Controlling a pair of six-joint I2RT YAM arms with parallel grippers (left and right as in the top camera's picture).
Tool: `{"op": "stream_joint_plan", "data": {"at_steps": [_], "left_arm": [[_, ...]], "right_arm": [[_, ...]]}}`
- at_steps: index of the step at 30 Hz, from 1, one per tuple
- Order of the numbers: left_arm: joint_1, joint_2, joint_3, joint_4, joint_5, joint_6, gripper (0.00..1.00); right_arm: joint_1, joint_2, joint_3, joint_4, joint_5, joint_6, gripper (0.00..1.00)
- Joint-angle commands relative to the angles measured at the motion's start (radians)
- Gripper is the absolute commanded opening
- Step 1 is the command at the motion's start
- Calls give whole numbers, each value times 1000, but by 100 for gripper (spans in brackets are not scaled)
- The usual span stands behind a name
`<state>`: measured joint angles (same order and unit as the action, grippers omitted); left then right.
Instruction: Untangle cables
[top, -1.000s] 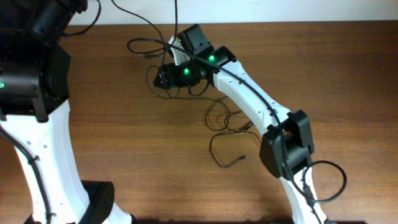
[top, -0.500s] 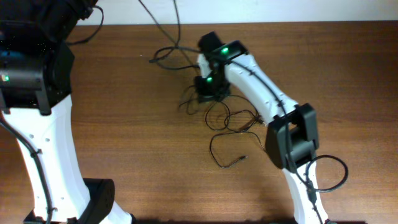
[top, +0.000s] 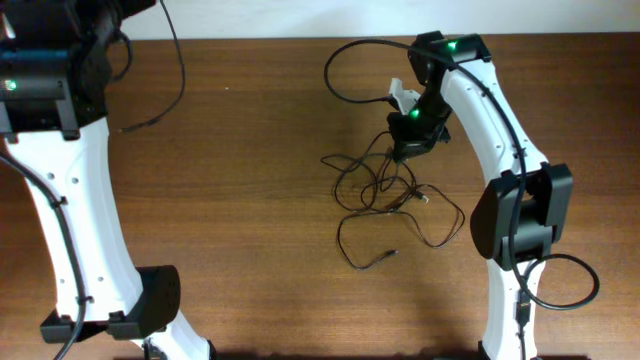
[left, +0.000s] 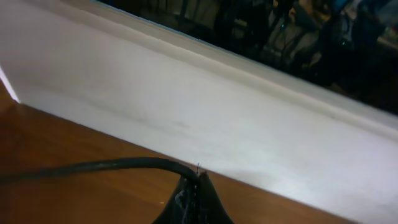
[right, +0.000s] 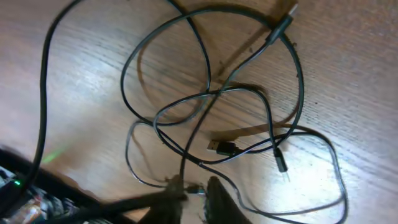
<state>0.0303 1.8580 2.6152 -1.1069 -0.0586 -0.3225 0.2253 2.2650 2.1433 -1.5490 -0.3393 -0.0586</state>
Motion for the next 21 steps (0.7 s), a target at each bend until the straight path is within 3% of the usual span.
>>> {"op": "stream_joint_plan", "data": {"at_steps": [1,4,5,9,13,14,18,21], "left_arm": [[6,-7,3,-40,17,162,0],[47,-7,3,-103,17,229,0],[64,-7,3,-119,17,254,0],[155,-7,3,-201,17,293,0],[244,-7,3,-297,6,280,0],[263,-6,2,-313,-7,242,0],[389,2,-16,-459,-368,-216,0],[539,13,-69,-467,-375,-277,0]], "right_arm": [[5,-34,-2,-13,3,-16,64],[5,-34,-2,-18,4,-16,77],[5,-34,-2,-16,3,-6,99],[2,-56,60,-1,-163,79,99],[2,-120,201,14,-109,119,99],[2,-130,217,14,-99,119,99],[2,-147,227,-7,-93,119,99],[2,-147,227,-10,-93,118,99]]}}
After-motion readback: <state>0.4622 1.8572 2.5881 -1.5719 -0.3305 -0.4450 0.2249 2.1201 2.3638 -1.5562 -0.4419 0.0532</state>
